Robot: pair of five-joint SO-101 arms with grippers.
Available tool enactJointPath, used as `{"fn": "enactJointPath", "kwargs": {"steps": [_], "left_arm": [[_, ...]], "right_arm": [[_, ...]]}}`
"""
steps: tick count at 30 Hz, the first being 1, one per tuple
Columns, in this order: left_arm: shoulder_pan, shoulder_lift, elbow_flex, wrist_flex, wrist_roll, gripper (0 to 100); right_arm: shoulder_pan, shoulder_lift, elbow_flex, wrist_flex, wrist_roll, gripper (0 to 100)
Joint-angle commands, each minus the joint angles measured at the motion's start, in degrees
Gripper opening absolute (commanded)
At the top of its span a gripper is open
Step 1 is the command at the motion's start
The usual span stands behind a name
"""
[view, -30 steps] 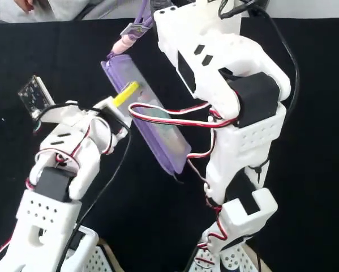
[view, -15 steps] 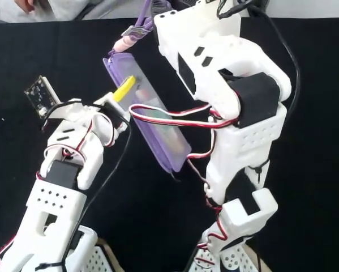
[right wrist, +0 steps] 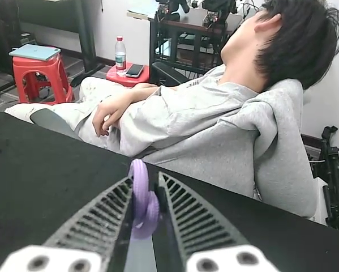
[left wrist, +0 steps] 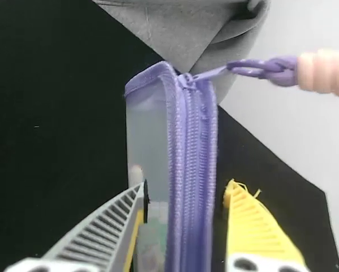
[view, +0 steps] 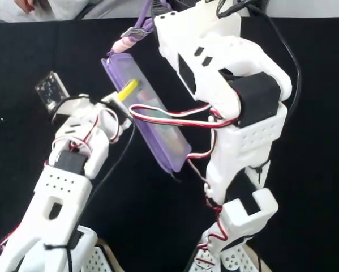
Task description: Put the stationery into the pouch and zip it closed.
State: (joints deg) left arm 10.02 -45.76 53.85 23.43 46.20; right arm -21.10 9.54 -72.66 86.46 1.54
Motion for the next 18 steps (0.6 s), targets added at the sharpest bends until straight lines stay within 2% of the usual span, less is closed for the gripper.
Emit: {"fn": "enactJointPath", "kwargs": {"steps": [1,7,9,15,18], "left_arm": [[-0.2,2.3,-5.1,0.2,-0.6,21],[-0.6,-2.2,-6.5,4.7,-0.9,16],[-0.7,-5.2,-6.5,5.9,-4.7,15],[-0.5,-13.1,-5.0,6.5,-20.2,5],[-0.5,-13.6,-2.8,6.2,-21.0,5]], "right_arm": [[0.6,-0.7,-2.9,0.3,-0.4,1.1],[0.7,-0.6,-2.8,0.3,-0.4,1.1],[0.8,-0.6,-2.8,0.3,-0.4,1.1],[0.9,-0.6,-2.7,0.3,-0.4,1.1],[0.9,-0.6,-2.7,0.3,-0.3,1.1]]}}
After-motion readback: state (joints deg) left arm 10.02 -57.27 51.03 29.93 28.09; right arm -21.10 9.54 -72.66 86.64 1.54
